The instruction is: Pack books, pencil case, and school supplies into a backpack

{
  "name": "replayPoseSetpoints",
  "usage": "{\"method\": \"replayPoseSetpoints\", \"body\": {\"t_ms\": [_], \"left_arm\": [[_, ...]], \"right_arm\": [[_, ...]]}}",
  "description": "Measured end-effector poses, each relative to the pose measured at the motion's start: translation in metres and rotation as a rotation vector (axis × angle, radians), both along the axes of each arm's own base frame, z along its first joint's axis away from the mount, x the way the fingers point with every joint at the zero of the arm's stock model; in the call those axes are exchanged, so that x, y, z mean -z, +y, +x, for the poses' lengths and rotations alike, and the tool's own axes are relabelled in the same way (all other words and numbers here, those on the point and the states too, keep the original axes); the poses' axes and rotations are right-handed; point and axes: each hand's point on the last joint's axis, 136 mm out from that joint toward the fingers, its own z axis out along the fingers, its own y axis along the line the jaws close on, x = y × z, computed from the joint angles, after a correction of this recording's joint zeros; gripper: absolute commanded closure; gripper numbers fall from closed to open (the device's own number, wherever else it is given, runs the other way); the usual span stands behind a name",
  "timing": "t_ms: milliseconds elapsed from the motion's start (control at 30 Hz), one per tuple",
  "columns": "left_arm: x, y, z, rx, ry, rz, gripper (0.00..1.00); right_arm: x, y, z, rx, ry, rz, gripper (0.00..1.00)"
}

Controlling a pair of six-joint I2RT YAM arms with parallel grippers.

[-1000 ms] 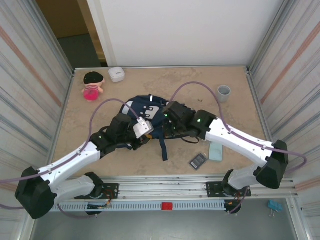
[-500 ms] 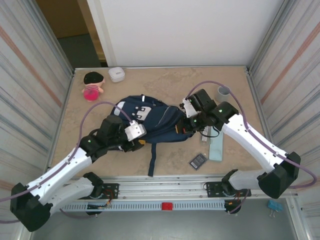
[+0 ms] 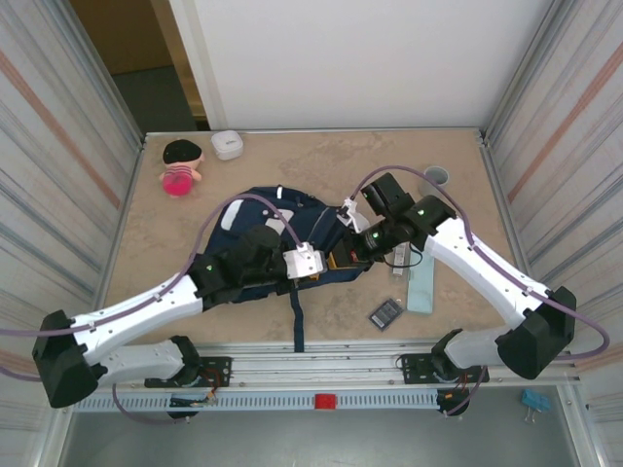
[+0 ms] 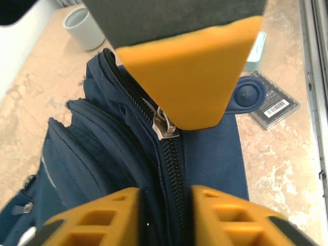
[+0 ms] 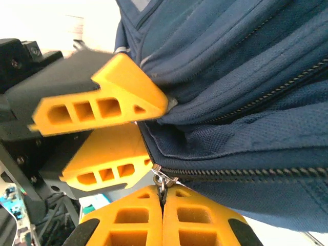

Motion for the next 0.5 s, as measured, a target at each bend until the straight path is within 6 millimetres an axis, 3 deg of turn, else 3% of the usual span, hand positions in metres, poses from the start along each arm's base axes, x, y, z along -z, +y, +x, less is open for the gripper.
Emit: {"method": "replayPoseSetpoints", "body": {"t_ms": [200,333,500], "left_arm": [[-0.006,0.013,-0.007,0.043,-0.040,-0.045,1.00],[-0.016,0.025,-0.017,0.084,-0.070,-0.066,1.00],[-0.010,0.055,-0.032,0.089,-0.057,-0.014,1.00]], "right_arm": [[0.010,-0.027,0.018,0.072,-0.039,-0.104,1.00],[0.007,-0.027,0.024,0.060,-0.076,-0.086,1.00],[0.028,-0.075,0.060,0.211,-0.125,-0.231,1.00]]}}
